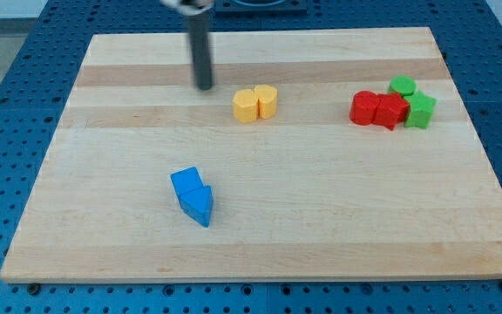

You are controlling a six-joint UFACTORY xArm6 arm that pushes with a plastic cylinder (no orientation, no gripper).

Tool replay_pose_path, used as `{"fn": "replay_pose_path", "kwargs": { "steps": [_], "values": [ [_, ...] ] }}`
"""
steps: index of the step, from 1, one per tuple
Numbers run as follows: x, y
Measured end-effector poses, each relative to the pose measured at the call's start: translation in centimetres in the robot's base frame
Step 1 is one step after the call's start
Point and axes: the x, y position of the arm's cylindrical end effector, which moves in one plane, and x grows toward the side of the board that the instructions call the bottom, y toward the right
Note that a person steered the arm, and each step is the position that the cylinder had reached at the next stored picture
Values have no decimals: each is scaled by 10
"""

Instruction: Move the blue triangle to the bottom left of the yellow hexagon

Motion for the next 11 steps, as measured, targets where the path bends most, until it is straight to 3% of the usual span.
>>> {"fn": "replay_pose_path", "kwargs": {
  "steps": [1,2,3,4,7,9,11],
  "values": [
    [65,-94],
    [177,-65],
    [272,1],
    [263,63],
    [219,61],
    [209,23],
    [185,92]
  ]
}}
